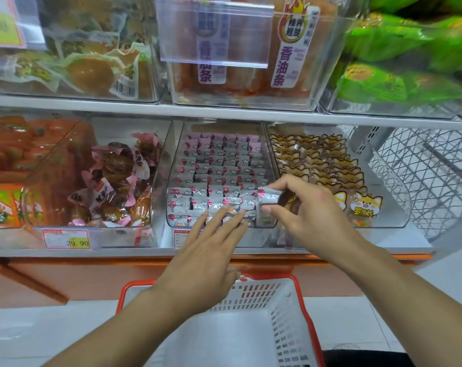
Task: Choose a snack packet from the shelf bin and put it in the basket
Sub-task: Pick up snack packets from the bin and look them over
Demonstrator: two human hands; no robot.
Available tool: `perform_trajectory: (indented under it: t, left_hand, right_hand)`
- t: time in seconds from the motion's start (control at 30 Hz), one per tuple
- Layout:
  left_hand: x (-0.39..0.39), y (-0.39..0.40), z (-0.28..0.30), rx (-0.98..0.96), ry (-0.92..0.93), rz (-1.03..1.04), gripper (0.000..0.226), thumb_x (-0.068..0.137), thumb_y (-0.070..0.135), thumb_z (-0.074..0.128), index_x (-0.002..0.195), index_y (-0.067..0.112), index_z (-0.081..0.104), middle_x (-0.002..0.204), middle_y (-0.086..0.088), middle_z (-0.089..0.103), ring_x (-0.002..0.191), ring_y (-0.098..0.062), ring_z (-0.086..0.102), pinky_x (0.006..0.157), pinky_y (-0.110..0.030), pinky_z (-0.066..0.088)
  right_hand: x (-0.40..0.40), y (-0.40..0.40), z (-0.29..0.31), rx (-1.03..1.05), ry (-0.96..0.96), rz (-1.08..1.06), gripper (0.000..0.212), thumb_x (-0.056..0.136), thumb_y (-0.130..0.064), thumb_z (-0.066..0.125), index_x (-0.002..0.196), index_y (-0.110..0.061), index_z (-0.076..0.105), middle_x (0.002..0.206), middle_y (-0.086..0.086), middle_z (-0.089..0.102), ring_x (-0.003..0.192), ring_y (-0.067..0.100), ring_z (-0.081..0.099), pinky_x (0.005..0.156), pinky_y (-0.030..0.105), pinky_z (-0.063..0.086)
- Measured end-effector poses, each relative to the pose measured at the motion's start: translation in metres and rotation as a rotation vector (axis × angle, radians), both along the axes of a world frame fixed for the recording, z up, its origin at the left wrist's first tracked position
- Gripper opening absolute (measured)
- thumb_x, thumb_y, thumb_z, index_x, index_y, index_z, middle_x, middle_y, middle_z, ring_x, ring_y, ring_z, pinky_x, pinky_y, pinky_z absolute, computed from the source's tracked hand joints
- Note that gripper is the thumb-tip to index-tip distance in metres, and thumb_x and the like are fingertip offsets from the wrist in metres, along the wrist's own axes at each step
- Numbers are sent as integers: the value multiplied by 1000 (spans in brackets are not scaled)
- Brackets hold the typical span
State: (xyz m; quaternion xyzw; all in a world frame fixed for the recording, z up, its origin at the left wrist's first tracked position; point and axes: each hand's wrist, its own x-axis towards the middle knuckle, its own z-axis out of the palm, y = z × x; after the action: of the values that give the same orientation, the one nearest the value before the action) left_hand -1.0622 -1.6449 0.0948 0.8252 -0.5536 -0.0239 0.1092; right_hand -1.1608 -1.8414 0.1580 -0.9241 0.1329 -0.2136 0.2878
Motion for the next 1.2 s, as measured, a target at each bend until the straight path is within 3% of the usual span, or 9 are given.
perform_trajectory:
  t: [0.27,0.37,0.47,0.57,0.7,0.8,1.0,1.1,1.2]
  left_hand:
    - [-6,-2,3,21,26,30,82,100,50,47,162,32,-3,168,15,-16,145,-6,-39,114,-31,-30]
    - [-9,-2,5,14,42,27,80,100,49,48,162,31,0,169,14,-16,147,-7,-36,116,-32,-27]
    - [-10,-2,7,13,59,24,80,101,48,48,162,32,0,169,14,-17,146,-7,-37,114,-30,-29]
    - [-10,-1,8,16,49,17,79,101,48,48,162,32,0,168,14,-17,147,-7,-35,115,-30,-28]
    - [-9,0,7,17,50,-5,77,100,48,49,161,35,3,169,14,-15,146,-5,-34,110,-26,-32]
    - [-6,0,5,6,58,-16,70,99,48,50,159,37,15,169,14,-12,147,-5,-32,105,-22,-36]
    - [-3,1,4,-42,156,-24,58,97,51,56,151,41,36,168,19,-8,142,7,-33,102,-14,-35]
    - [-6,1,15,-274,445,127,67,92,49,67,145,56,26,158,35,14,142,21,-6,118,-15,0]
    - [-3,3,31,-626,858,397,46,90,43,73,128,51,50,126,39,55,119,24,45,99,-10,36]
  right_hand:
    - [13,1,-20,-428,471,68,34,99,-27,55,130,-37,63,125,-10,64,112,21,63,83,36,51]
    - [18,4,-21,-545,533,63,40,95,-17,52,127,-39,64,117,-7,64,105,24,65,67,34,43]
    - [26,5,-11,-613,428,-61,19,96,-24,56,103,-36,69,99,-13,61,88,21,69,55,29,36]
    - [32,8,-7,-653,354,-159,21,93,-27,66,110,-39,68,107,-14,65,84,21,72,61,32,48]
    - [37,10,-16,-650,430,-170,16,97,-24,63,107,-35,69,108,-11,65,86,21,70,60,29,40]
    - [37,8,-15,-571,326,-204,11,98,-21,57,101,-32,60,98,-9,69,83,23,69,63,33,48]
    - [22,14,2,-361,-234,-293,4,102,-31,55,100,-34,54,67,-18,57,54,9,52,45,25,34]
    - [16,16,10,-32,-392,-253,8,102,-28,58,98,-34,58,77,-16,63,68,6,59,55,32,45]
    - [14,30,13,563,-392,-193,7,100,-21,62,94,-22,63,84,-6,73,77,13,71,63,33,60]
